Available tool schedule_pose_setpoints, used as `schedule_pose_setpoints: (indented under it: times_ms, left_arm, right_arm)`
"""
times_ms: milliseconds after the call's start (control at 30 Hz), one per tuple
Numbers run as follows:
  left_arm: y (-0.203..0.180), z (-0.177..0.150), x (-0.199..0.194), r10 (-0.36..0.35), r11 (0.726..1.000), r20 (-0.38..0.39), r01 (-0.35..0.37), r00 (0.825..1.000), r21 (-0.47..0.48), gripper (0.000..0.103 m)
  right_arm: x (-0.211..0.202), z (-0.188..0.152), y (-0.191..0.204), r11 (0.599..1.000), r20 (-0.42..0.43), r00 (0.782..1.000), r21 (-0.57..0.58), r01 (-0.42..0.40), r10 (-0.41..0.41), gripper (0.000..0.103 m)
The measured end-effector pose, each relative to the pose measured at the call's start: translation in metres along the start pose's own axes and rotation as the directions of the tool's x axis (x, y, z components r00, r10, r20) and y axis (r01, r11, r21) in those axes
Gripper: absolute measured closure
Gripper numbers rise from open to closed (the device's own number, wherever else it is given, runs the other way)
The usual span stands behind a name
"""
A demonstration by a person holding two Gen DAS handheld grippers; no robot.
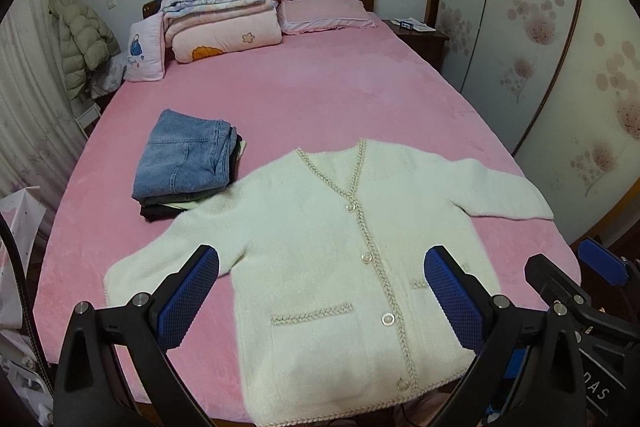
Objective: Fold large clothes
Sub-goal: 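Grasp the cardigan's sleeve cuff with the right gripper and lift it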
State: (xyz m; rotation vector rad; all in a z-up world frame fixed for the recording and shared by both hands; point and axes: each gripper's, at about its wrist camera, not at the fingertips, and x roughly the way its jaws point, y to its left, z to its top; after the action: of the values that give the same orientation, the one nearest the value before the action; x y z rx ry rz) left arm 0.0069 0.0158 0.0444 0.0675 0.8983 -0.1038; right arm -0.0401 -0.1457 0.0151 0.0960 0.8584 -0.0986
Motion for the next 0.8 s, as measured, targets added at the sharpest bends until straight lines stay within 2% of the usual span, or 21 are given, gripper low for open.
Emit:
schedule_pose_setpoints:
  times_ms: [200, 367, 600, 800]
  left_arm:
    - [-0.041, 0.023, 0.013, 0.043, 0.999, 0.023, -0.043, 0.999, -0.003, 0.001]
    - [-0.099, 0.053, 0.036, 0.025, 1.0, 0.025, -0.025, 0.999, 0.004, 0.001]
    - [-0.193, 0.096, 0.088, 0.0, 0.999, 0.022, 0.0, 1.0, 0.032, 0.001]
    - [-0.277, 0.119, 0.174, -0.062, 0.998, -0.006, 0.062, 0.998, 0.008, 0.001]
  right_arm:
    - [0.024, 0.019, -0.04, 0.999, 0.008, 0.999, -0.005, -0.054, 0.054, 0.026]
    - [0.044, 0.047, -0.096, 0.996, 0.031, 0.996, -0.009, -0.085, 0.086, 0.026]
    - [0.095, 0.075, -0.214, 0.987, 0.033, 0.993, 0.112, -0.117, 0.114, 0.026]
    - [0.167, 0.071, -0.323, 0.973, -0.056, 0.998, 0.228, -0.028, 0.042, 0.035]
